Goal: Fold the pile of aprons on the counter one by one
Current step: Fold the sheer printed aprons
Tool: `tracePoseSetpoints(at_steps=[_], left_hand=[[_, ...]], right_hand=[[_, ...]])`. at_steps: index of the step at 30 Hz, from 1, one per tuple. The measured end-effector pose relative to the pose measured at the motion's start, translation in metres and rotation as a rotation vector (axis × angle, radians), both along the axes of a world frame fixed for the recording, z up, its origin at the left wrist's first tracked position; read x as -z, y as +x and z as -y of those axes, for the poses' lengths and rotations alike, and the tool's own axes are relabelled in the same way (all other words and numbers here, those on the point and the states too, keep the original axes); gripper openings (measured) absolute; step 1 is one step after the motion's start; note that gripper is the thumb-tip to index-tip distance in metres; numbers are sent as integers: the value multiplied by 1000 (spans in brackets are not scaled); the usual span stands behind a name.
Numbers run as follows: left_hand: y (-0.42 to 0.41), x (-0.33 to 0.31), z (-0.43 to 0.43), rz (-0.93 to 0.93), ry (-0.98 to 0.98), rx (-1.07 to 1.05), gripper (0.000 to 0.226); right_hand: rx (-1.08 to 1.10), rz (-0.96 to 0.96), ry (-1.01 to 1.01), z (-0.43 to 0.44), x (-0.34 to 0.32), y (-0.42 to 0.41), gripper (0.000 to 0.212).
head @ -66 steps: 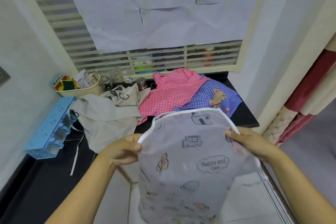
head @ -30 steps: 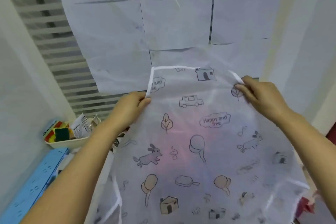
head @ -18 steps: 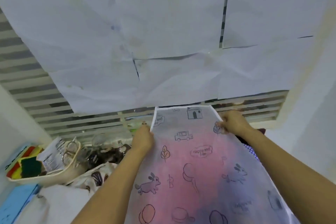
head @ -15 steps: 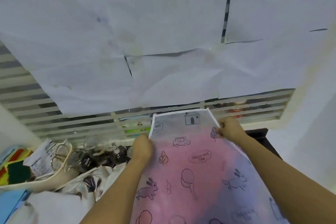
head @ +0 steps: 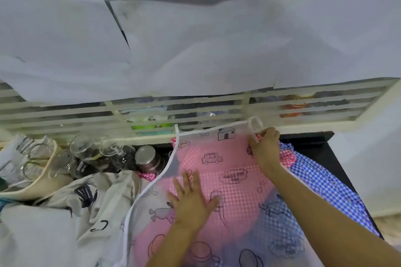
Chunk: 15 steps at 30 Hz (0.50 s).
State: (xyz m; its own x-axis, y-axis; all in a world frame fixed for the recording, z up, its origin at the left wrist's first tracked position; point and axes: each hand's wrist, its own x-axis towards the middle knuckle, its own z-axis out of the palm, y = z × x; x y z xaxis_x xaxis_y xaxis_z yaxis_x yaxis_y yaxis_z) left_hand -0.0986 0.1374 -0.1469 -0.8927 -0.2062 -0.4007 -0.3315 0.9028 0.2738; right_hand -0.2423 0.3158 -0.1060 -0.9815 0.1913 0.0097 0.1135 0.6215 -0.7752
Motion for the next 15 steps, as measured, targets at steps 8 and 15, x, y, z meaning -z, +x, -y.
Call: tracePoseSetpoints(at_steps=[8,15], left_hand=[[14,18,30,-199,36,88,80],[102,11,65,-216,-152,412,57]], right_hand=[[-806,85,497,12,64,139,62],[-1054,211,766,-1,75,143,113]])
